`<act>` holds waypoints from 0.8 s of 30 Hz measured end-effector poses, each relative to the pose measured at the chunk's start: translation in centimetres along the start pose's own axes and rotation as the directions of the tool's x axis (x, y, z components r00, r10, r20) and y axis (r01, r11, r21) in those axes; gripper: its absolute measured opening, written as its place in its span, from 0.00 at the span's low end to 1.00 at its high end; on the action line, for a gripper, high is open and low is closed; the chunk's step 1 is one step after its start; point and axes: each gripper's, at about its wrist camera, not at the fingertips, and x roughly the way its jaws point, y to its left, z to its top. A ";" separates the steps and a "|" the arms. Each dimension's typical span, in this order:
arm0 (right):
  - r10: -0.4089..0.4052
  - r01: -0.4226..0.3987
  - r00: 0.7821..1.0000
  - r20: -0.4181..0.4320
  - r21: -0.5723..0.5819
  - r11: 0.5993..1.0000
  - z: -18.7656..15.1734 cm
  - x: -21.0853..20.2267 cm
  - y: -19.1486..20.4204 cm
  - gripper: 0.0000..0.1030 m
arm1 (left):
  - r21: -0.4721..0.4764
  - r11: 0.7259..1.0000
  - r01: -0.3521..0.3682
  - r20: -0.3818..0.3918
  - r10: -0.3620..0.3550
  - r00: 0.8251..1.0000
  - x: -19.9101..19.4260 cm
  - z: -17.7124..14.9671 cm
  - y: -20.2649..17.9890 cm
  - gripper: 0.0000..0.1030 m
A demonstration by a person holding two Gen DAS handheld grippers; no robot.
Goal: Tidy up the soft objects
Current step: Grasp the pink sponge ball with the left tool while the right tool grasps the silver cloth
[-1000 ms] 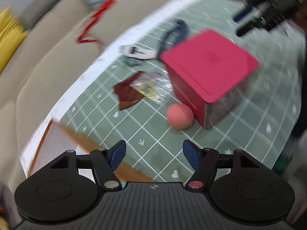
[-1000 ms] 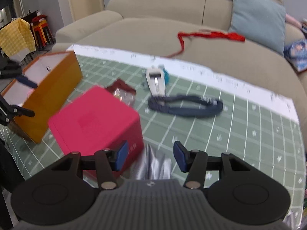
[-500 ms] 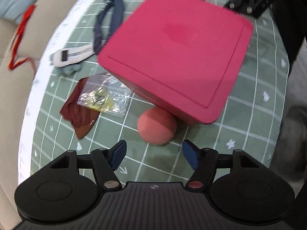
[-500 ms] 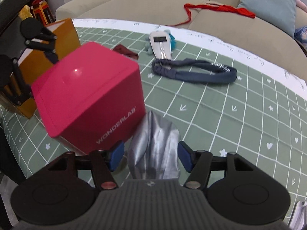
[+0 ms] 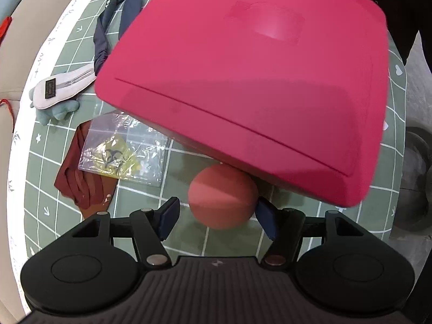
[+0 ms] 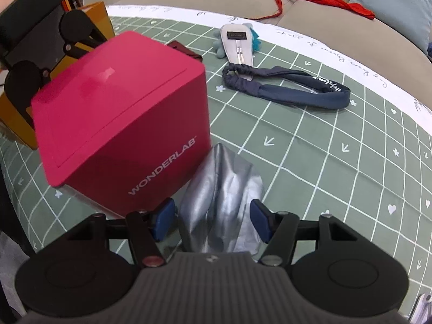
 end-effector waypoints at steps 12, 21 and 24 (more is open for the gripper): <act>-0.013 0.012 0.998 -0.058 -0.004 1.000 0.4 1.8 0.2 0.58 | 0.050 0.996 0.069 0.051 -0.071 0.996 1.1 -0.1 0.5 0.66; -0.022 0.022 0.996 -0.083 0.005 1.000 0.5 2.5 -0.3 0.14 | 0.028 0.996 0.087 0.028 -0.088 0.996 1.3 0.0 1.3 0.57; -0.020 0.022 0.997 -0.080 0.024 0.999 0.5 2.4 -0.7 0.13 | 0.029 0.997 0.074 0.032 -0.075 0.997 1.1 -0.1 1.4 0.55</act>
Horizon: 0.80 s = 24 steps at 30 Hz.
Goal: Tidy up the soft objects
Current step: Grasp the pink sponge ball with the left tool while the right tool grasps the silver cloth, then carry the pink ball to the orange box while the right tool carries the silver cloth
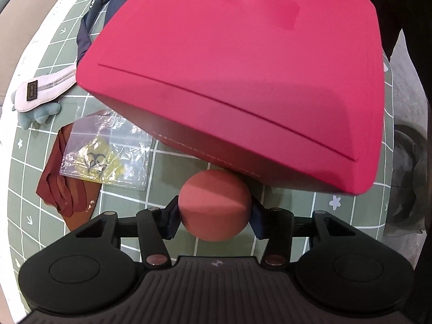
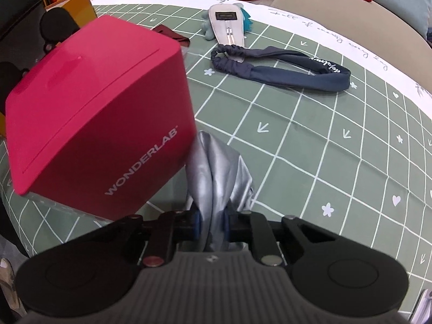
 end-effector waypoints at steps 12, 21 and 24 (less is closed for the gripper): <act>0.002 -0.003 1.000 0.020 0.020 1.000 -0.2 -0.7 -0.3 0.00 | -0.009 0.998 -0.055 -0.031 0.055 0.998 -1.5 -1.2 -1.6 0.54; 0.019 -0.022 0.997 0.069 0.039 0.999 -0.4 -2.2 -0.3 0.00 | -0.011 0.996 -0.092 -0.056 0.091 0.994 -2.2 -0.7 -2.2 0.54; 0.033 -0.036 0.996 0.080 0.029 0.999 -0.3 -2.8 0.1 0.00 | -0.016 0.995 -0.101 -0.062 0.100 0.993 -3.0 -0.7 -2.4 0.54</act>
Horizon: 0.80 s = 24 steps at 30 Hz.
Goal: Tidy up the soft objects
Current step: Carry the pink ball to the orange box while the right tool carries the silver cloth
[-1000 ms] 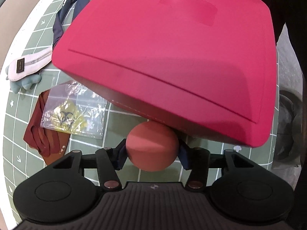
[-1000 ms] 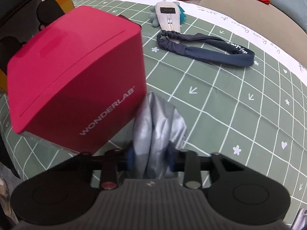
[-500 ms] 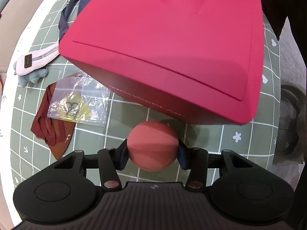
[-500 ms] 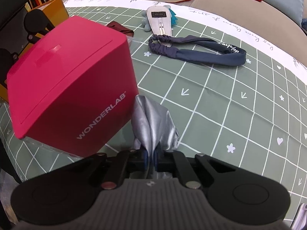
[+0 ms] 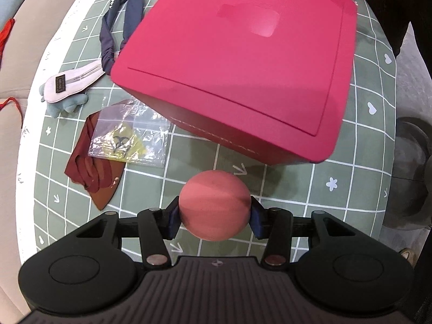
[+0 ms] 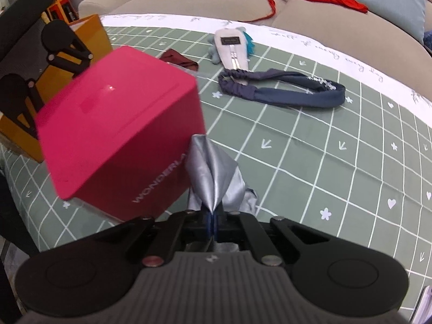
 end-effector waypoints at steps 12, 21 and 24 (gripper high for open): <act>-0.006 0.007 0.998 0.058 -0.011 1.000 -0.1 -2.2 0.9 0.00 | -0.036 0.998 -0.052 0.001 0.053 0.999 -3.3 -1.3 -1.1 0.54; -0.041 0.044 0.993 0.107 -0.023 0.999 0.5 -4.4 1.9 0.00 | -0.044 0.995 -0.089 0.021 0.090 0.996 -6.1 -2.2 -2.3 0.54; -0.057 0.061 0.991 0.120 -0.033 0.998 0.8 -5.1 2.2 0.00 | -0.052 0.993 -0.105 0.033 0.107 0.994 -7.2 -2.5 -2.7 0.54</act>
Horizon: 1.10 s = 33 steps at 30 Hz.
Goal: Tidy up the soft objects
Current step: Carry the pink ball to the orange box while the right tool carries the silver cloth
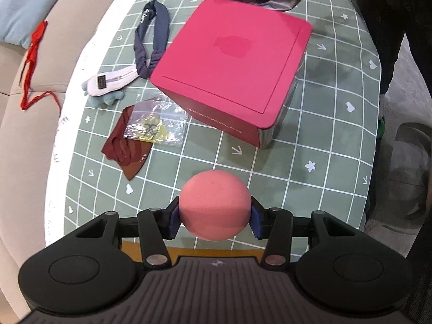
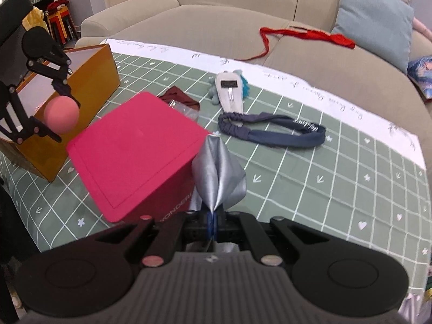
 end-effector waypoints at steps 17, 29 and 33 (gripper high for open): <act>-0.070 0.082 0.993 0.092 -0.132 0.988 5.9 -4.2 4.3 0.00 | -0.131 0.987 -0.087 0.067 0.097 0.993 -5.2 -5.8 0.7 0.55; 0.017 0.023 0.992 0.126 -0.311 0.950 12.4 -3.6 14.1 0.00 | -0.270 0.955 -0.120 0.023 0.131 0.991 -6.0 -14.3 1.6 0.55; 0.064 -0.010 0.990 0.127 -0.385 0.923 14.5 -2.8 18.2 0.00 | -0.328 0.936 -0.129 0.008 0.140 0.990 -5.7 -16.8 2.3 0.55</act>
